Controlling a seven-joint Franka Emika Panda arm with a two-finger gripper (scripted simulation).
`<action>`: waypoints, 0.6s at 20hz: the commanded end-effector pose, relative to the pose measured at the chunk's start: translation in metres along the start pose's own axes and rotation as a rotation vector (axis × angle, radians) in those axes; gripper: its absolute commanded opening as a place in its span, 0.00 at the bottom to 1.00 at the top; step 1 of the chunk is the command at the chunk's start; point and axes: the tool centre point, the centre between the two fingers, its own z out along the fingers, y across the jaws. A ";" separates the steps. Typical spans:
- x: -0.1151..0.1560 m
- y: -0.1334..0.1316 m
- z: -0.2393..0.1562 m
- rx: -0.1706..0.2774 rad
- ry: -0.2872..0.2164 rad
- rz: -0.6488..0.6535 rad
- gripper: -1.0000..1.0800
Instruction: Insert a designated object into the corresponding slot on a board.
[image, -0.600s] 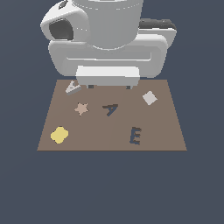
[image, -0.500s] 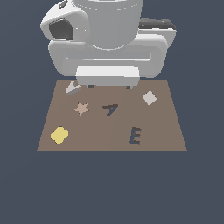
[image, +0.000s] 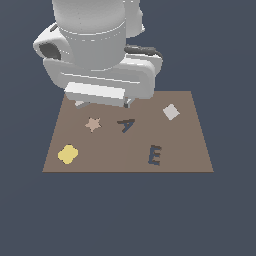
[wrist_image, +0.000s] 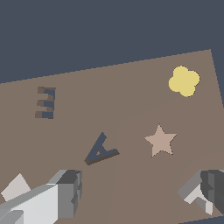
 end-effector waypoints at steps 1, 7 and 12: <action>-0.008 0.025 0.017 -0.004 -0.009 0.080 0.96; -0.043 0.088 0.065 -0.012 -0.033 0.306 0.96; -0.068 0.118 0.090 -0.015 -0.046 0.427 0.96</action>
